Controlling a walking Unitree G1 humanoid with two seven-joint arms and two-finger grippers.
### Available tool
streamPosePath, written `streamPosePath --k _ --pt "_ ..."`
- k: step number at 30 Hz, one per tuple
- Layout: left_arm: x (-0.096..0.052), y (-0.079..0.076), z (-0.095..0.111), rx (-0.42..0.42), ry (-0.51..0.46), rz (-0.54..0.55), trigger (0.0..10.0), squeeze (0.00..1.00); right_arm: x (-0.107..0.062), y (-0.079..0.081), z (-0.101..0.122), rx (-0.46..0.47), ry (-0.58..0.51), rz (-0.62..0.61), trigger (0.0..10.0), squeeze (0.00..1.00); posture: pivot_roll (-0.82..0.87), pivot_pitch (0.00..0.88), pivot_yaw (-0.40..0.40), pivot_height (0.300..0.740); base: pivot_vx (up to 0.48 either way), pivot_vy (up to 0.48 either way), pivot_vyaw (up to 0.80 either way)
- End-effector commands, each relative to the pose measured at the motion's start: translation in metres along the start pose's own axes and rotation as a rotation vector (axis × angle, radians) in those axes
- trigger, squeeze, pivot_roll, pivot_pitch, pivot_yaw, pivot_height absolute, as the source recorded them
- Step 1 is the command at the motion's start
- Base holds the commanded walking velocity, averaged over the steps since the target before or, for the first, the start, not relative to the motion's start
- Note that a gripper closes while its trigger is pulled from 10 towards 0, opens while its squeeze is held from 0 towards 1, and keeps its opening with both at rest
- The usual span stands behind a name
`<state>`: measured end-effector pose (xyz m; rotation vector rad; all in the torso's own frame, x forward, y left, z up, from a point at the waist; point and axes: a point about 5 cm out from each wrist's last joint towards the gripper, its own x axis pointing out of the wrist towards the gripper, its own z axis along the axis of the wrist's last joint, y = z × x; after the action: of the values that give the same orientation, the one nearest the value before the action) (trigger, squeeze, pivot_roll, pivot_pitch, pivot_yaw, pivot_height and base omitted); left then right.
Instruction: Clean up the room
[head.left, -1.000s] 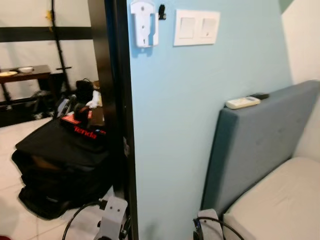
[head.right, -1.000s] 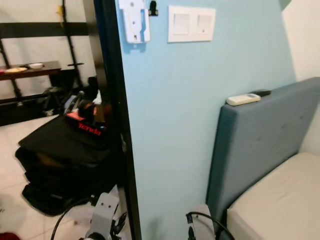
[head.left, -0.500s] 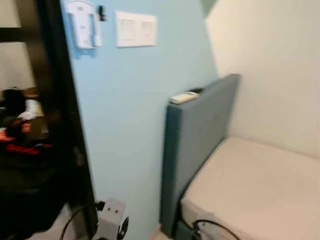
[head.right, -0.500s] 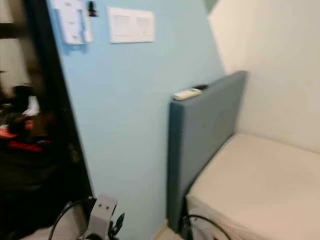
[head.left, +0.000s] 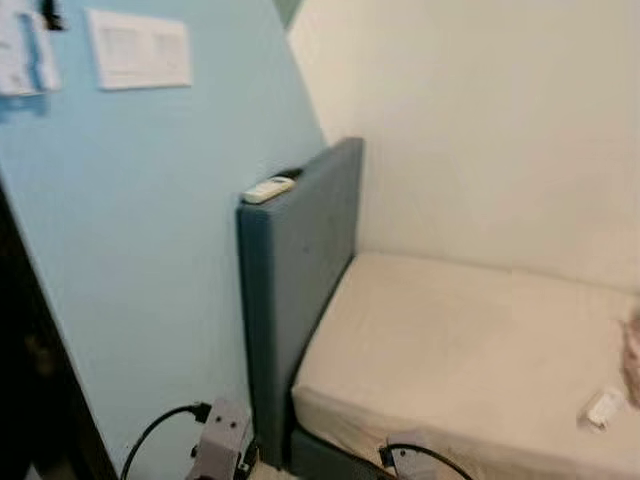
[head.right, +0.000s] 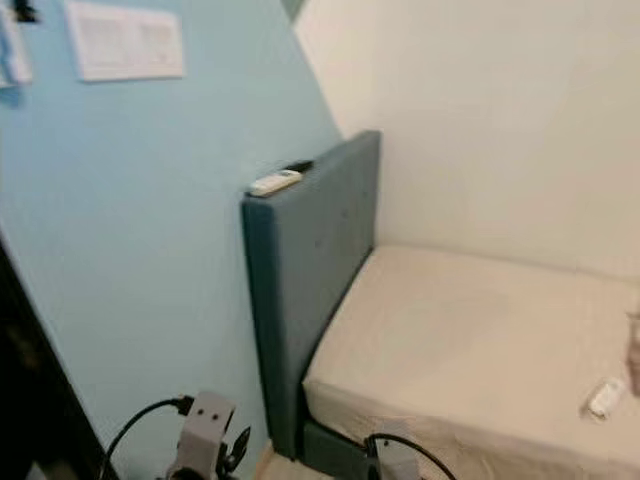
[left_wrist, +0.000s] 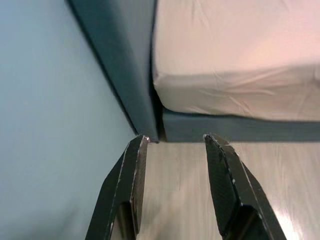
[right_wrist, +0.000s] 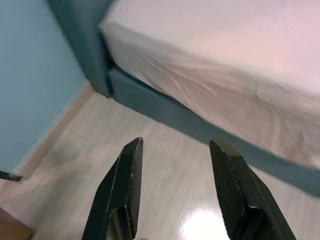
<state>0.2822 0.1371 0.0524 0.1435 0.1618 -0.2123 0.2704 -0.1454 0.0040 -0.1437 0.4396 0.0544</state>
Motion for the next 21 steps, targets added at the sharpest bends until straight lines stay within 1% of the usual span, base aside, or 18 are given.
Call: streamPosePath --k 1,11,21 --pt "-0.0014 -0.0026 -0.0027 -0.008 0.005 -0.019 10.0 0.00 0.0000 -0.0041 -0.0008 0.005 0.009 -0.013 10.0 0.00 0.00 0.075 0.025 0.740 0.000 0.000 -0.80" --pt "-0.0028 -0.0005 -0.0064 -0.014 0.021 -0.018 10.0 0.00 0.0003 -0.0044 -0.0006 0.005 0.010 -0.014 10.0 0.00 0.00 0.076 0.024 0.740 0.000 0.000 -0.80" --pt "-0.0030 -0.0031 -0.0041 -0.030 0.004 -0.034 10.0 0.00 0.0001 -0.0027 -0.0001 0.007 0.008 -0.010 10.0 0.00 0.00 0.070 0.025 0.740 0.000 0.000 -0.80"
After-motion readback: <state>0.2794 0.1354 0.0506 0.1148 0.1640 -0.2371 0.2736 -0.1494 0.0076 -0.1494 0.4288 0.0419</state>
